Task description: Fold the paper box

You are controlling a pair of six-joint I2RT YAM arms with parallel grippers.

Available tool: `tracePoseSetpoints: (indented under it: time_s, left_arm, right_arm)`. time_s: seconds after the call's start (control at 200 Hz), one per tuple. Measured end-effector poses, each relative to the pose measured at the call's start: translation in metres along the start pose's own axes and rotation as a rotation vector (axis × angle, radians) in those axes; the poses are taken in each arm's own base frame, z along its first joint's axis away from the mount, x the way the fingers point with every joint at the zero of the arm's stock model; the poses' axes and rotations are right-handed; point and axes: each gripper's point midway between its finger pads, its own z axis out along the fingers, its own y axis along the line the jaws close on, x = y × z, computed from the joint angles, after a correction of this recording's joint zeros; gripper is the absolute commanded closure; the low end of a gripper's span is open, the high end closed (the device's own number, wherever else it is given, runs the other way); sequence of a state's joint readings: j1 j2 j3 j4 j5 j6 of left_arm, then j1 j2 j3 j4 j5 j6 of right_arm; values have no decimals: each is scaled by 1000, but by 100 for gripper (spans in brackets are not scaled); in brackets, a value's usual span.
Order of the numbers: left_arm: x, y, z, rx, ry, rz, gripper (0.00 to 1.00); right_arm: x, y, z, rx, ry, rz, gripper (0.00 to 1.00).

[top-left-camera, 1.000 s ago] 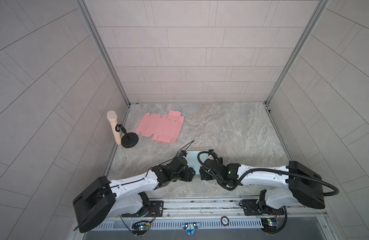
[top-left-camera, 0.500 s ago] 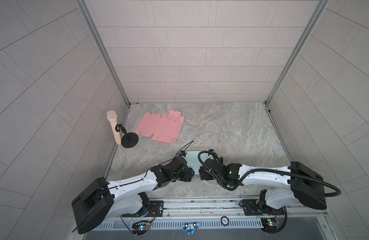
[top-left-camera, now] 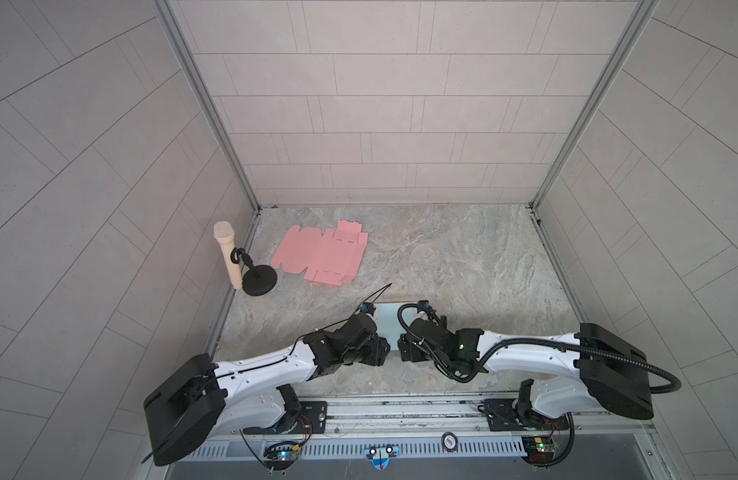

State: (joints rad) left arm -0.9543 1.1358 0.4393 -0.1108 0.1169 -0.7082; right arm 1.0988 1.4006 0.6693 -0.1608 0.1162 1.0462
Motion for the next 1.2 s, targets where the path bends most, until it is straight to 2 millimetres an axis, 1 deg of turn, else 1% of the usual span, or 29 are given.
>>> tracePoseSetpoints:
  time_s: [0.2,0.335,0.581,0.991,1.201]
  left_arm:
    - [0,1,0,-9,2,2,36]
    - [-1,2,0,-16,-2,2,39]
    - [1,7,7,-47,9,2,45]
    - [0,7,12,-47,8,4,48]
    - [-2,6,12,-45,6,4,47]
  right_arm:
    - [0,-2,0,11,-5,0,19]
    - [-1,-7,0,35,-10,-6,21]
    - [2,-12,5,61,-4,-14,24]
    - [1,-12,6,64,-9,-19,24]
    - [2,-11,5,62,-8,-24,24]
